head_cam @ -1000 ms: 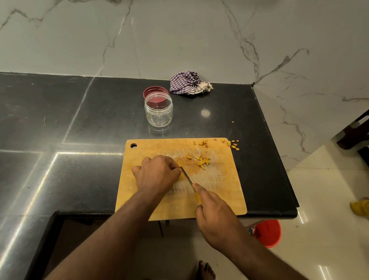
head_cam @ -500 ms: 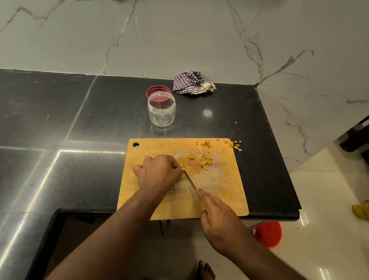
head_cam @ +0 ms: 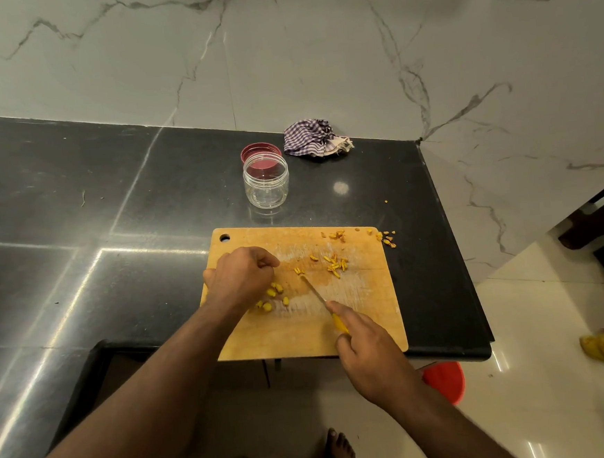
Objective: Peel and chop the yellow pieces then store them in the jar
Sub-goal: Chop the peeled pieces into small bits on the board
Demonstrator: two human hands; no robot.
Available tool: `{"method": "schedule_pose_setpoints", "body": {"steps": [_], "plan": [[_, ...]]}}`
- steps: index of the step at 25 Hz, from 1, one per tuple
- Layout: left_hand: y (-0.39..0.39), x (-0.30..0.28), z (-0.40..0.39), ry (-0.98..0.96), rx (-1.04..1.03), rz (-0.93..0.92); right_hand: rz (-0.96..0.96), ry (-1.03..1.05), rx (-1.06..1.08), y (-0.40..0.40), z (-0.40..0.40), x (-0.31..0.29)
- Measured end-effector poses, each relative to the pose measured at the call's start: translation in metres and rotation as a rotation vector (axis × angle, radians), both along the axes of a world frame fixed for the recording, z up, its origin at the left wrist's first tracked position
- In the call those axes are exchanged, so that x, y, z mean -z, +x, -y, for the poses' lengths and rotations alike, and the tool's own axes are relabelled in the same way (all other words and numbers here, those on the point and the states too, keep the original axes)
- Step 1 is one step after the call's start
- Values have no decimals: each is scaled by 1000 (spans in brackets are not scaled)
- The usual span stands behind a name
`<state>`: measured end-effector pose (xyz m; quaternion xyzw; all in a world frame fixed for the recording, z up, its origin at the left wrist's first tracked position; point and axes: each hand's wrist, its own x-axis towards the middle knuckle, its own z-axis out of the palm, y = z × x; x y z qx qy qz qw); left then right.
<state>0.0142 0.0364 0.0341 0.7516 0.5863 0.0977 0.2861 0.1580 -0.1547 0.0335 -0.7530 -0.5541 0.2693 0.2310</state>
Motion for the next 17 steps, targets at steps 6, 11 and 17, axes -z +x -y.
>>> {"method": "schedule_pose_setpoints", "body": {"steps": [6,11,17], "plan": [[-16,4,-8,-74,-29,107,1,23,-4,-1,-4,1],[-26,3,-8,-131,1,146,20,23,69,5,-11,4],[-30,-1,-5,-143,36,131,-36,23,5,3,-3,3]]}}
